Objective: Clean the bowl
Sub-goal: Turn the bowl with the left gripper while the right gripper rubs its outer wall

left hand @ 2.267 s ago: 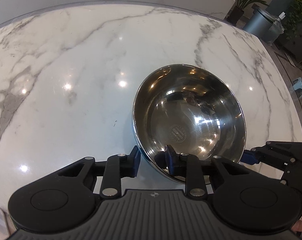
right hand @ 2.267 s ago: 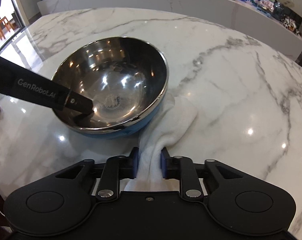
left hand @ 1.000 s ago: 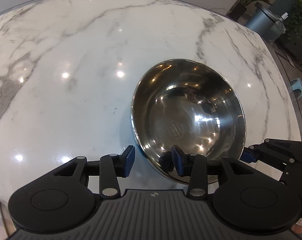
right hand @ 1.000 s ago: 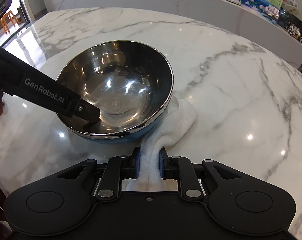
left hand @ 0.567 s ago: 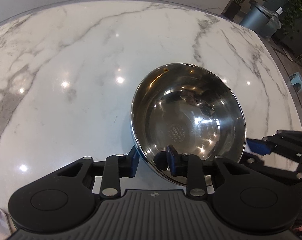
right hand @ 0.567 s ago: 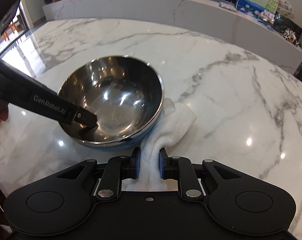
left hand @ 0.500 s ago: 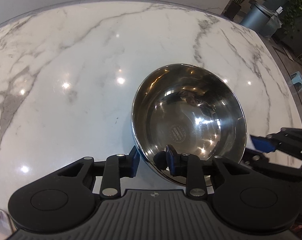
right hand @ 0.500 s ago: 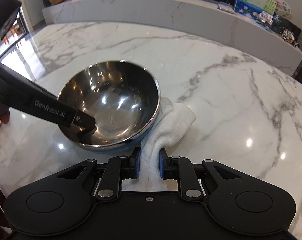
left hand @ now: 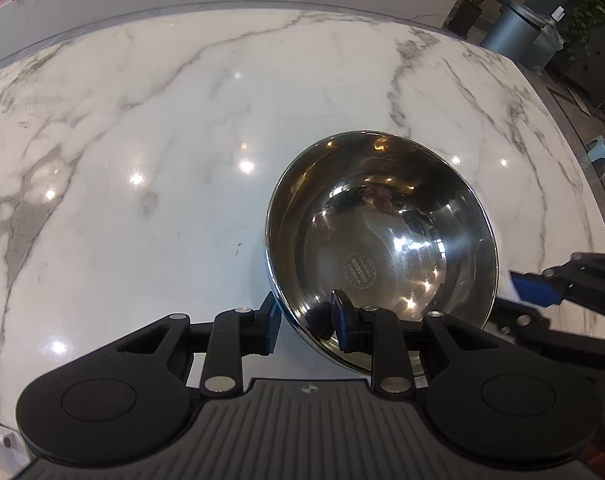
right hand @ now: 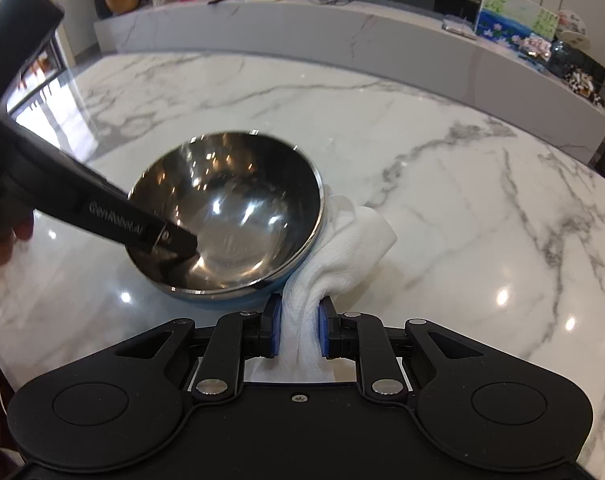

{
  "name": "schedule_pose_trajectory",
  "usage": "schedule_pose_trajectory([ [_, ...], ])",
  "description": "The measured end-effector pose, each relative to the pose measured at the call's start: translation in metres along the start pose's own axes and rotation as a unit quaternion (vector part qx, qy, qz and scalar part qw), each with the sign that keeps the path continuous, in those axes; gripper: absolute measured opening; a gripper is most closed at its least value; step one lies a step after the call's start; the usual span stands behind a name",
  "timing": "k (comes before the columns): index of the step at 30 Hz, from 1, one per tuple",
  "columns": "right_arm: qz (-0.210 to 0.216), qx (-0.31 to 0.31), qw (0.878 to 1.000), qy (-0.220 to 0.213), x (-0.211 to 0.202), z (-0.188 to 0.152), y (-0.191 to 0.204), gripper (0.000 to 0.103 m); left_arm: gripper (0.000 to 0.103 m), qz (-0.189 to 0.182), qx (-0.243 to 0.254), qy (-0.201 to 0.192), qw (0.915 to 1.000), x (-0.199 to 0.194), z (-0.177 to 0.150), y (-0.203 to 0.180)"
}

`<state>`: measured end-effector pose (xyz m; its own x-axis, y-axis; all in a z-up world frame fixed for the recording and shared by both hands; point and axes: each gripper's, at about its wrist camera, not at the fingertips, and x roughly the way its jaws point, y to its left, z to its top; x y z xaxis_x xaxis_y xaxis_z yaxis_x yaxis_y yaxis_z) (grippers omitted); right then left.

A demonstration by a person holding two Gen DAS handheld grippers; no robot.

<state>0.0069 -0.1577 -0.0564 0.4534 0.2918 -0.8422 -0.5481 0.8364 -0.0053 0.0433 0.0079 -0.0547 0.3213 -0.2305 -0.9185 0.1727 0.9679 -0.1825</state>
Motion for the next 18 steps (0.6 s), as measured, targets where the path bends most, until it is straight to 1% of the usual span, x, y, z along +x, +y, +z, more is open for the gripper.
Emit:
schedule_pose_trajectory([
  [4,0.002,-0.009,1.000,0.010,0.0060,-0.0017,0.0038,0.016,0.026,-0.006,-0.012,0.002,0.9999,0.0011,0.0002,0.0011],
  [6,0.001,-0.016,1.000,0.017,0.0097,-0.0029,0.0070,0.016,0.031,-0.012,-0.019,0.008,0.9997,0.0024,-0.0004,0.0010],
  [8,0.000,-0.019,1.000,0.018,0.0105,-0.0035,0.0082,0.016,0.038,-0.028,-0.027,0.018,0.9991,0.0049,-0.0021,-0.0002],
  [10,0.001,-0.020,1.000,0.019,0.0106,-0.0041,0.0083,0.016,0.041,-0.037,-0.032,0.021,0.9986,0.0059,-0.0036,-0.0016],
  [16,0.005,-0.025,0.999,0.023,0.0105,-0.0055,0.0098,0.016,0.041,-0.031,-0.027,0.021,0.9989,0.0059,-0.0038,-0.0037],
  [18,0.007,-0.024,0.999,0.023,0.0096,-0.0052,0.0091,0.016,0.038,-0.029,-0.023,0.019,0.9991,0.0054,-0.0034,-0.0030],
])
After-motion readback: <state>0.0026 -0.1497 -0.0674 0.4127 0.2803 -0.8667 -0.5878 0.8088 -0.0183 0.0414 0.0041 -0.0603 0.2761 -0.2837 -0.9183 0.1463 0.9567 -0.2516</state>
